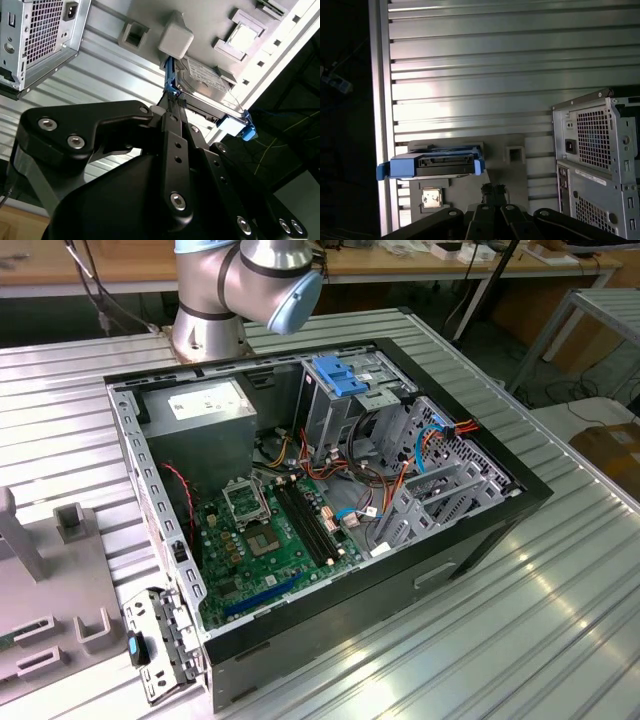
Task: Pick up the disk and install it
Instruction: 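Reach for the disk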
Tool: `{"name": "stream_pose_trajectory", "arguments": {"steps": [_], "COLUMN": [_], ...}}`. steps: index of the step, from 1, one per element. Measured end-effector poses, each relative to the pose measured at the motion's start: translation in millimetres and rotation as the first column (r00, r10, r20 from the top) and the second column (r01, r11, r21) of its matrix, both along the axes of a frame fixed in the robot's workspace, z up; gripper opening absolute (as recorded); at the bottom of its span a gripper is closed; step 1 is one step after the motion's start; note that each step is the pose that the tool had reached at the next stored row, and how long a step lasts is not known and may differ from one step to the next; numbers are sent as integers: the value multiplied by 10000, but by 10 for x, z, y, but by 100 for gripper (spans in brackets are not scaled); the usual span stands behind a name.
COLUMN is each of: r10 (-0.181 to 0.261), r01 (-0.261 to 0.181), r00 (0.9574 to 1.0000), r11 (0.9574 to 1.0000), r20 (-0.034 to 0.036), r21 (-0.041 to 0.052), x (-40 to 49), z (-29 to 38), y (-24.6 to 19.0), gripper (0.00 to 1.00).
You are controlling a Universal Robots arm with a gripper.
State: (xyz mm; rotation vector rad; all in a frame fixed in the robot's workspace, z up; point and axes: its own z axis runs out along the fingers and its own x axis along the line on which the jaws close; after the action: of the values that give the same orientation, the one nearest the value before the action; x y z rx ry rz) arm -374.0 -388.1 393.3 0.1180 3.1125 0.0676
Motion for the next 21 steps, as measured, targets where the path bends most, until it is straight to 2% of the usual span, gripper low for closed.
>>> {"name": "stream_pose_trajectory", "arguments": {"steps": [6, 10, 14, 15, 16, 18, 21], "r10": [0, 0, 0, 0, 0, -1, -1], "r01": [0, 0, 0, 0, 0, 1, 1], "r00": [10000, 10000, 10000, 10000, 10000, 10000, 10000], "r11": [10000, 10000, 10000, 10000, 10000, 10000, 10000], "r20": [1, 1, 1, 0, 0, -1, -1], "r21": [0, 0, 1, 0, 0, 0, 0], "x": [-73, -198, -421, -499, -642, -760, -825], "z": [0, 0, 0, 0, 0, 1, 0], "y": [5, 8, 11, 10, 10, 11, 10], "gripper": [11, 11, 11, 11, 11, 11, 11]}}
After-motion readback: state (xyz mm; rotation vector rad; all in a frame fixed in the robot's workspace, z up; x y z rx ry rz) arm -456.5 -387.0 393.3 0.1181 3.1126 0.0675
